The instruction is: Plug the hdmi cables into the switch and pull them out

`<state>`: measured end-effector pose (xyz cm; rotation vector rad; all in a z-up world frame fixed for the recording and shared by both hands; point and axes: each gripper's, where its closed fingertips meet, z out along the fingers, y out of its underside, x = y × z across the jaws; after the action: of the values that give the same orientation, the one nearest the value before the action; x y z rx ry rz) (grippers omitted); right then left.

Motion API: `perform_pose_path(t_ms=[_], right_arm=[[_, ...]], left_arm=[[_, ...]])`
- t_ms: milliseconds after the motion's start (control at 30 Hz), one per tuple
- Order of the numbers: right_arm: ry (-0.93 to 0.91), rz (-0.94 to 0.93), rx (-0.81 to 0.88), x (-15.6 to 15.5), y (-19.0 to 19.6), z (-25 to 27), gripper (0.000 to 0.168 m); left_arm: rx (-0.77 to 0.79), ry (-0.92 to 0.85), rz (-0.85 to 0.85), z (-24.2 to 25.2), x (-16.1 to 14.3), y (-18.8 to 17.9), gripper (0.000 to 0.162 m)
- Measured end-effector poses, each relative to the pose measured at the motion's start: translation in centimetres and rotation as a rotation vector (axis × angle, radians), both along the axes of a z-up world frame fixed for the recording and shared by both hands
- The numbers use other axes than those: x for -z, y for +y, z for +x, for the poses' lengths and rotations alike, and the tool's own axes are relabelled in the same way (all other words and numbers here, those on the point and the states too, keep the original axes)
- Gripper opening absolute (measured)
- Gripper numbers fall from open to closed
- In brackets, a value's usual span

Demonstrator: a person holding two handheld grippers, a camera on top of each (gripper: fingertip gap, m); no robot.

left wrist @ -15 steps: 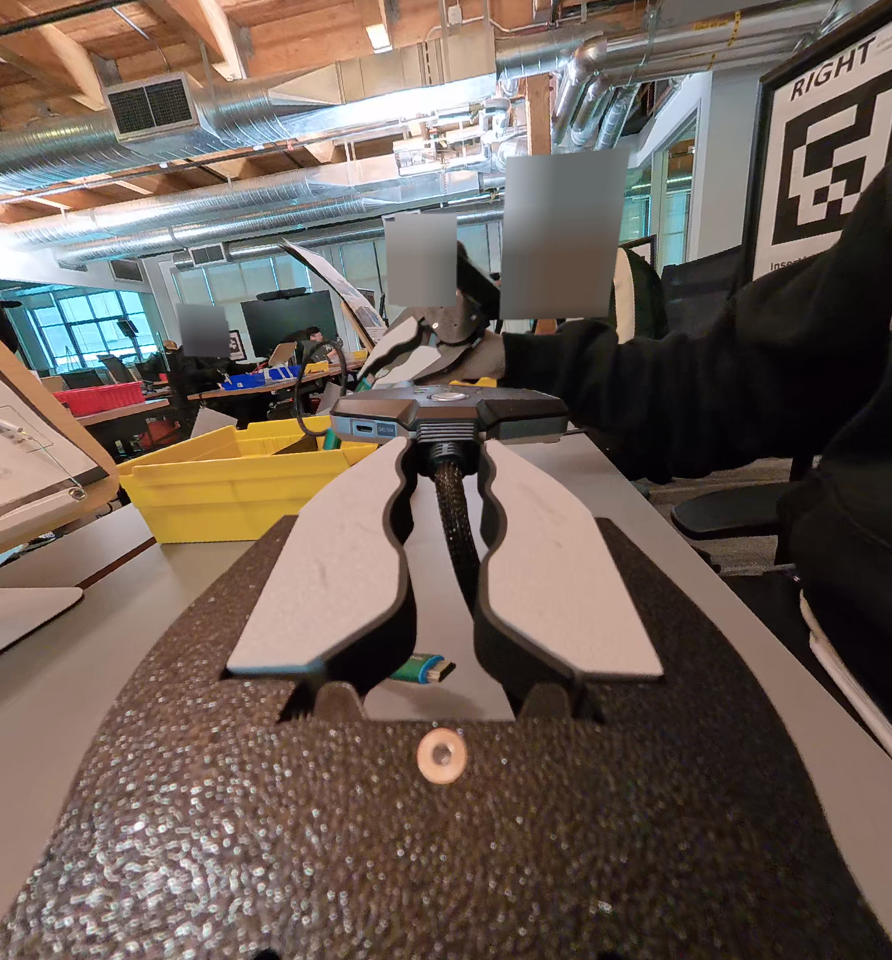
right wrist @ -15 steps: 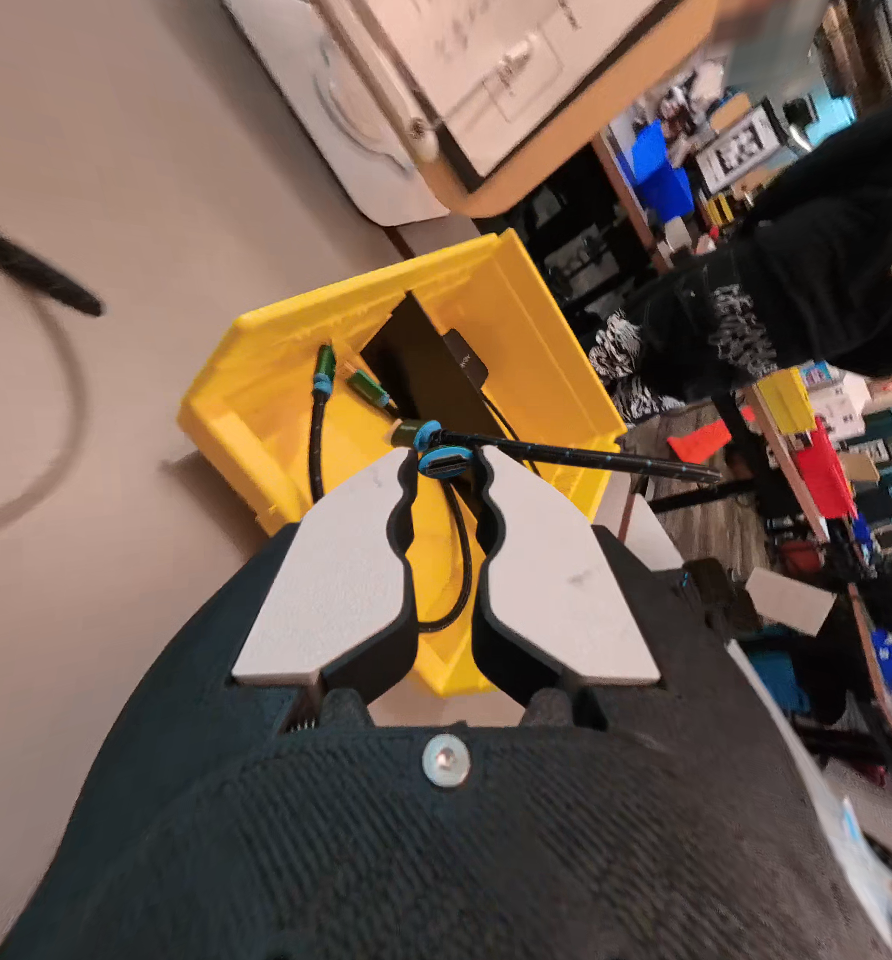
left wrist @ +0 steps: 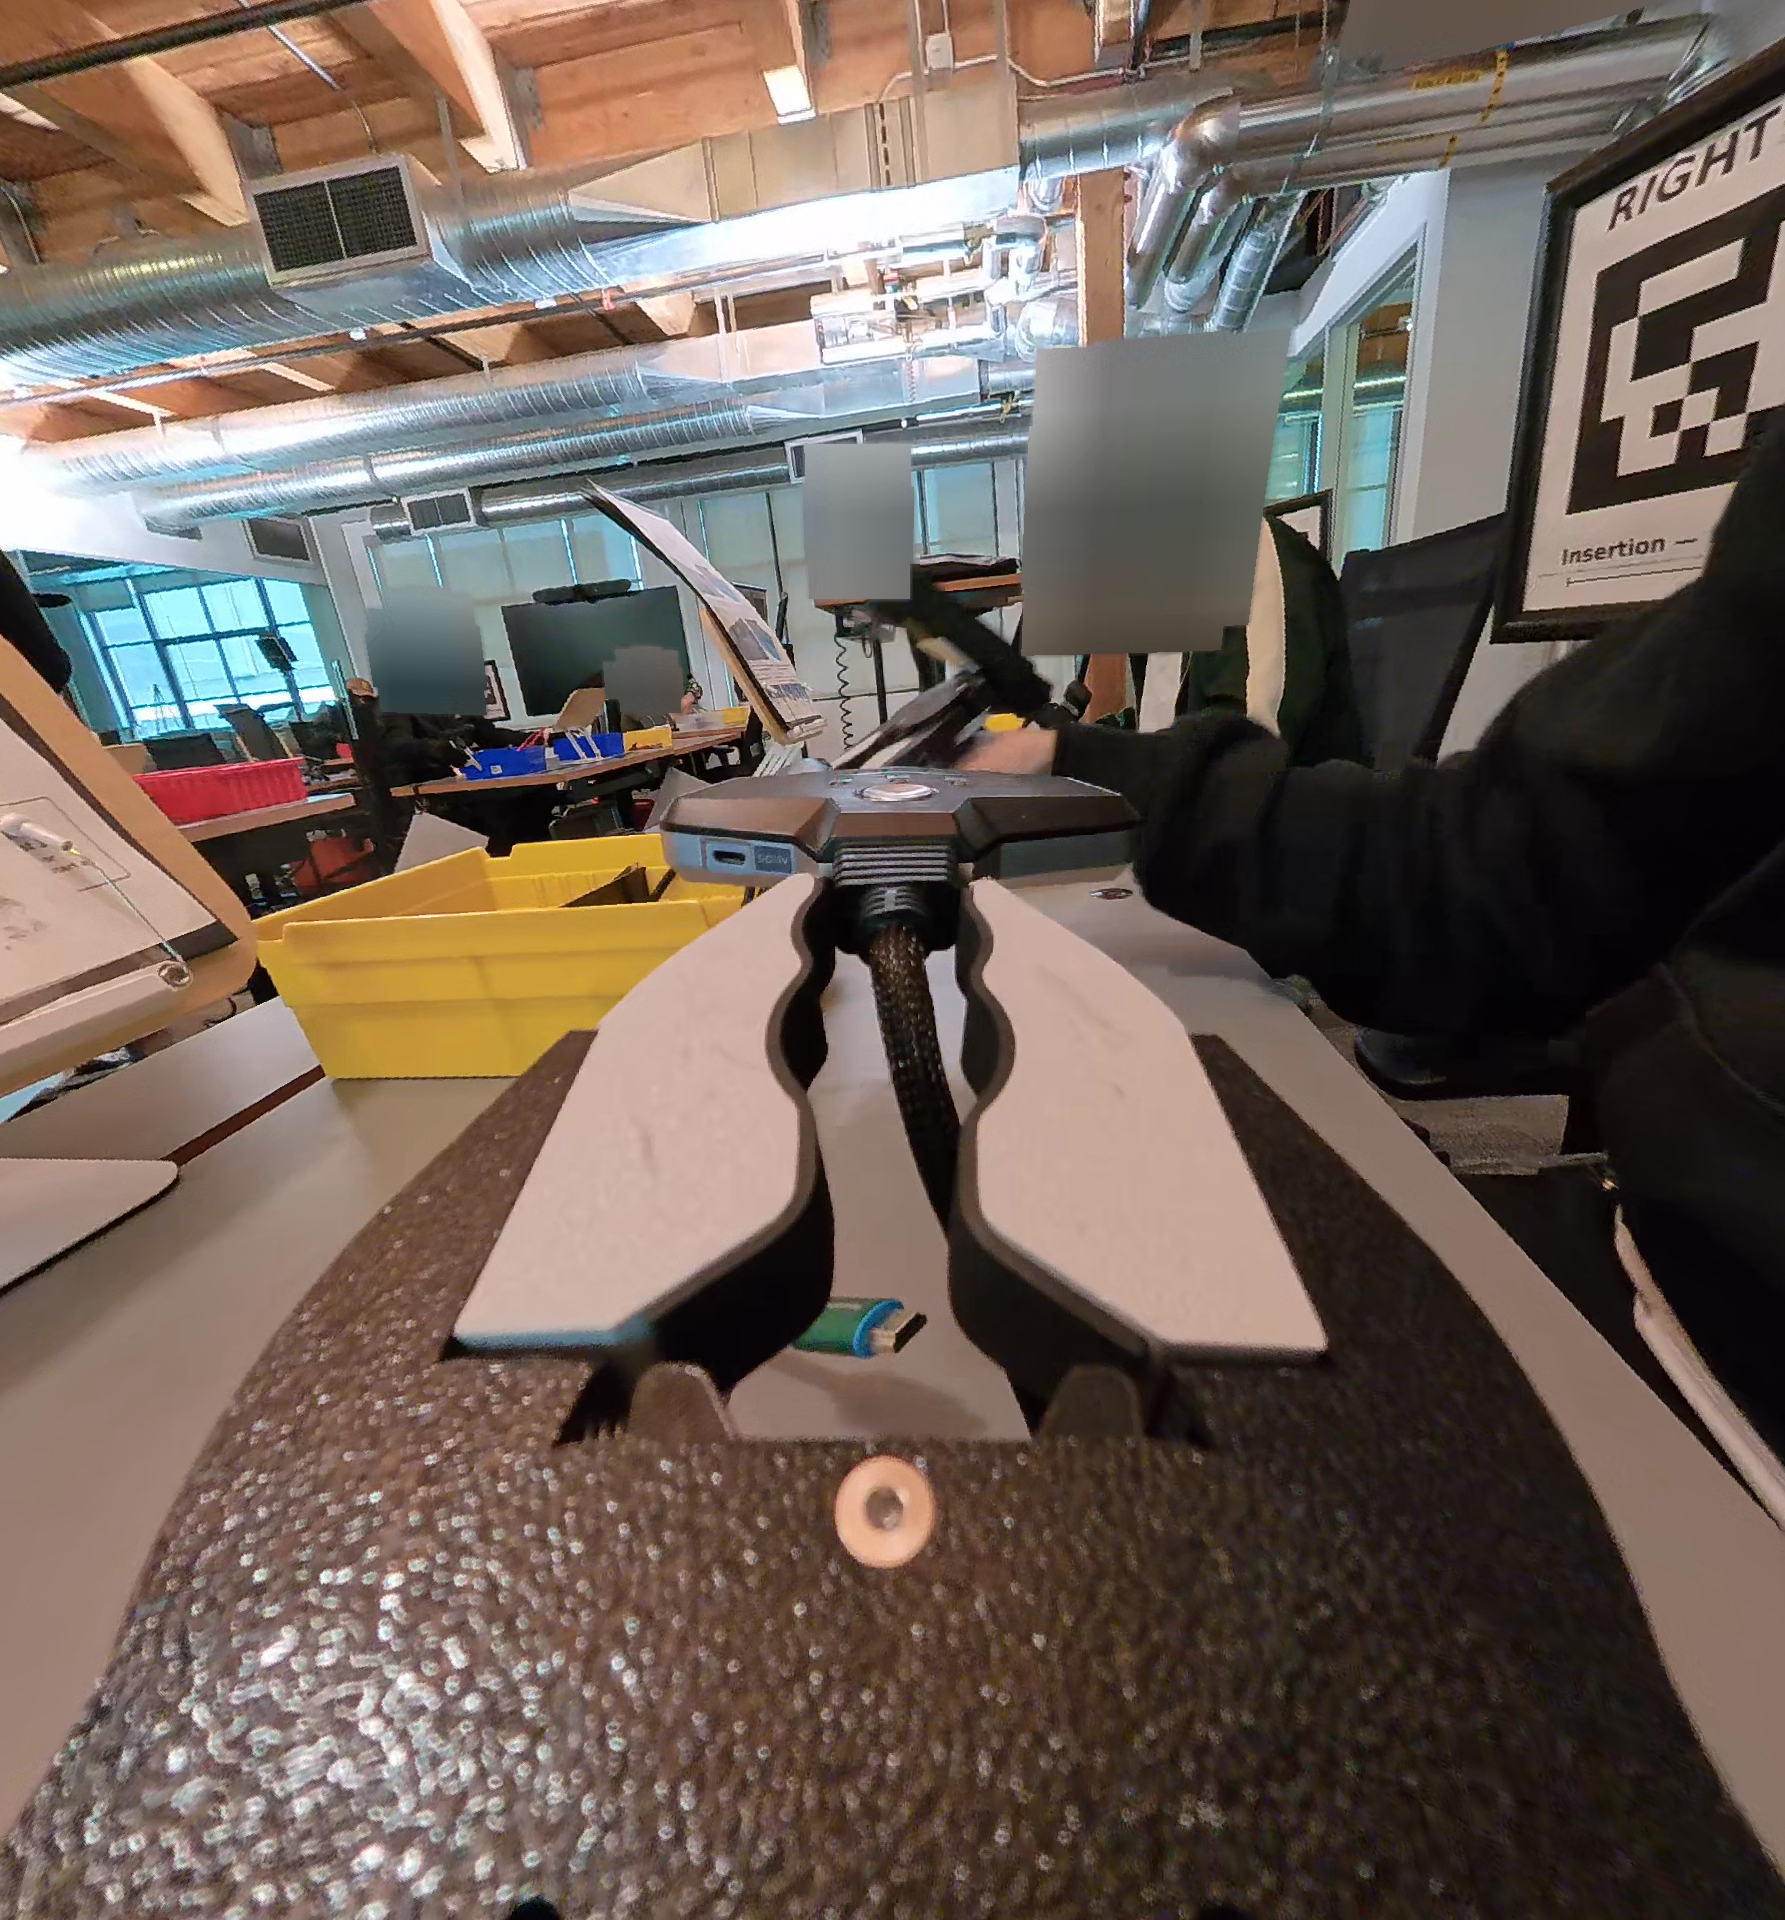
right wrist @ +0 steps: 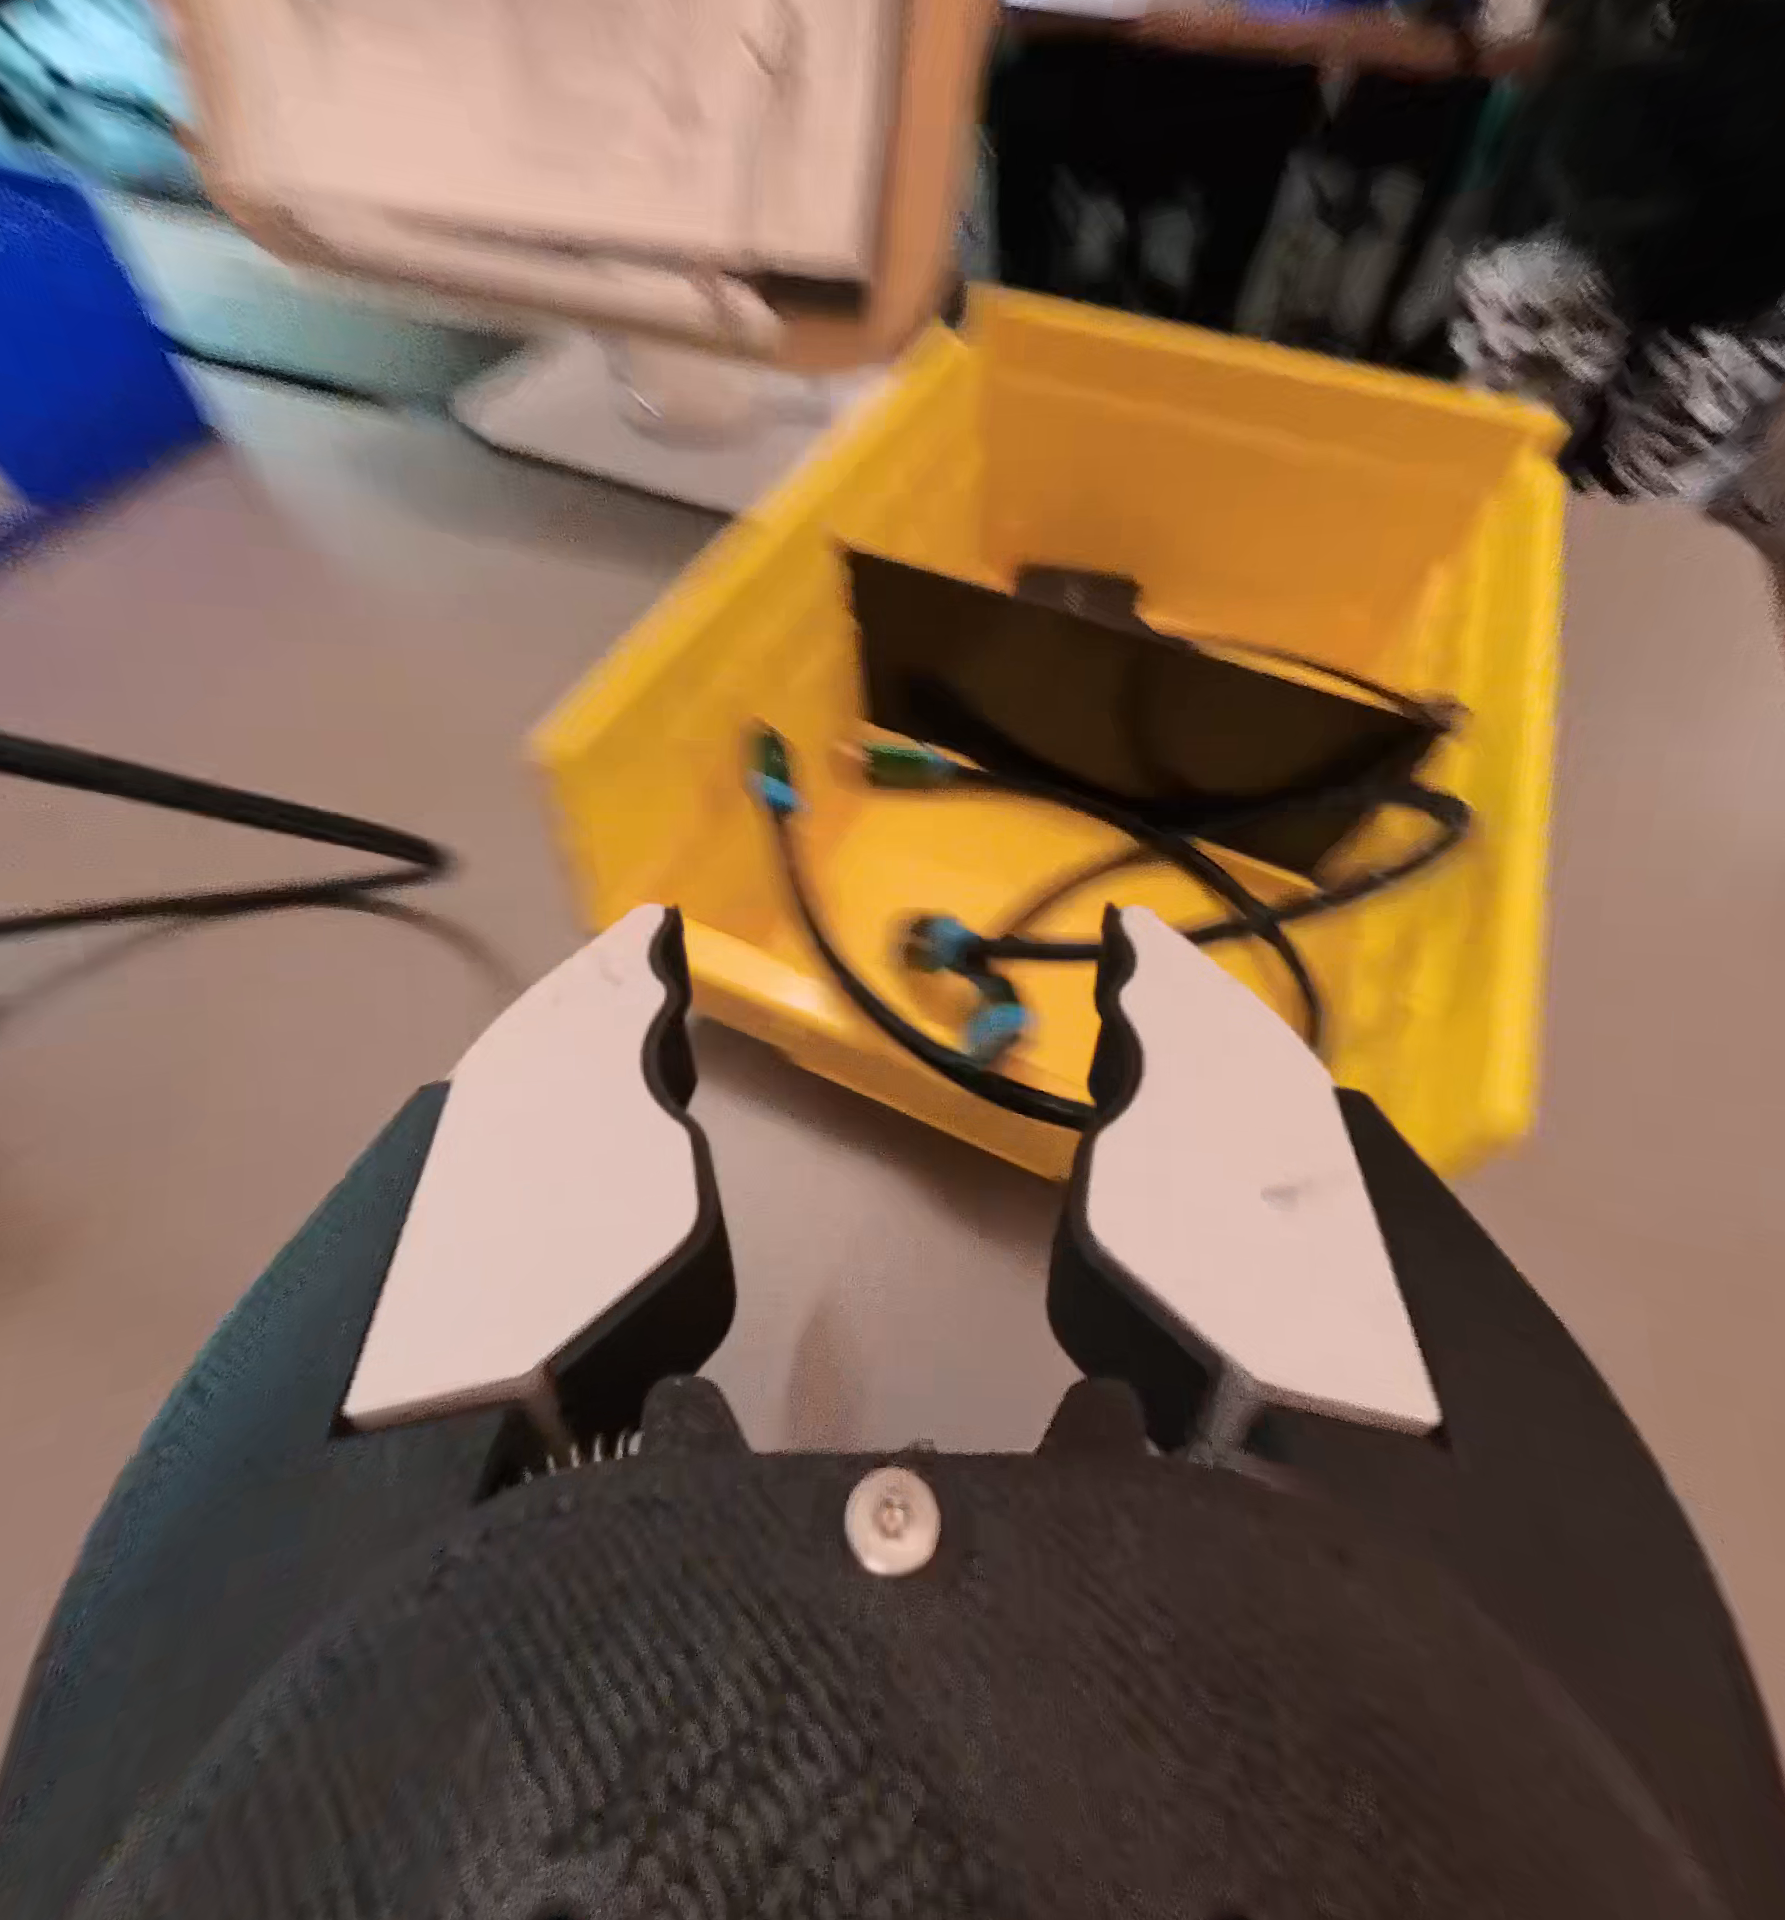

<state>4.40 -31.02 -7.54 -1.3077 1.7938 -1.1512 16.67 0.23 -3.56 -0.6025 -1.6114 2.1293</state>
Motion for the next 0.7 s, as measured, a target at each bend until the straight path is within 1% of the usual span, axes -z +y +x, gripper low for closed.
perform_pose_path(t_ms=[33, 67, 100, 133, 167, 200, 233, 300, 367, 433, 500, 567, 633, 700], right_arm=[[-0.086, 0.020, -0.090, -1.7, 3.0, 0.7, 0.080], [-0.171, 0.049, -0.231, -3.3, 6.9, 1.7, 0.080], [-0.242, 0.085, -0.399, -4.8, 11.4, 2.5, 0.076], [-0.294, 0.106, -0.557, -6.0, 15.5, 3.0, 0.068], [-0.326, 0.096, -0.677, -6.7, 18.8, 3.4, 0.059], [-0.335, 0.058, -0.736, -6.9, 20.8, 3.9, 0.050], [-0.322, 0.007, -0.751, -6.7, 21.8, 4.5, 0.051], [-0.270, -0.051, -0.762, -5.6, 22.6, 5.3, 0.057], [-0.192, -0.001, -0.836, -4.1, 23.6, 5.4, 0.061], [-0.212, 0.032, -0.913, -3.6, 25.0, 5.2, 0.056], [-0.227, -0.003, -0.952, -3.0, 25.6, 5.1, 0.049], [-0.227, 0.005, -0.993, -2.8, 26.2, 4.9, 0.043], [-0.266, 0.032, -1.006, -3.2, 26.6, 4.9, 0.036], [-0.291, 0.086, -0.984, -3.4, 26.5, 5.4, 0.031]], left_arm=[[-0.002, -0.002, 0.005, 0.0, 0.1, -0.1, 0.022], [0.003, -0.008, 0.013, -0.2, 0.2, -0.2, 0.022], [0.013, -0.020, 0.020, -0.5, 0.4, -0.3, 0.022], [0.028, -0.034, 0.026, -0.9, 0.6, -0.3, 0.022], [0.046, -0.047, 0.034, -1.3, 0.7, -0.3, 0.022], [0.065, -0.055, 0.039, -1.7, 0.8, -0.2, 0.022], [0.083, -0.059, 0.040, -2.1, 0.9, -0.2, 0.022], [0.115, -0.067, 0.035, -2.6, 0.9, 0.1, 0.022], [0.152, -0.084, 0.043, -3.1, 1.1, 0.4, 0.022], [0.177, -0.091, 0.041, -3.4, 1.2, 0.6, 0.022], [0.201, -0.096, 0.042, -3.7, 1.3, 0.7, 0.022], [0.222, -0.105, 0.044, -4.0, 1.4, 0.8, 0.022], [0.227, -0.109, 0.040, -4.2, 1.5, 0.8, 0.022], [0.231, -0.110, 0.034, -4.2, 1.4, 0.9, 0.022]])
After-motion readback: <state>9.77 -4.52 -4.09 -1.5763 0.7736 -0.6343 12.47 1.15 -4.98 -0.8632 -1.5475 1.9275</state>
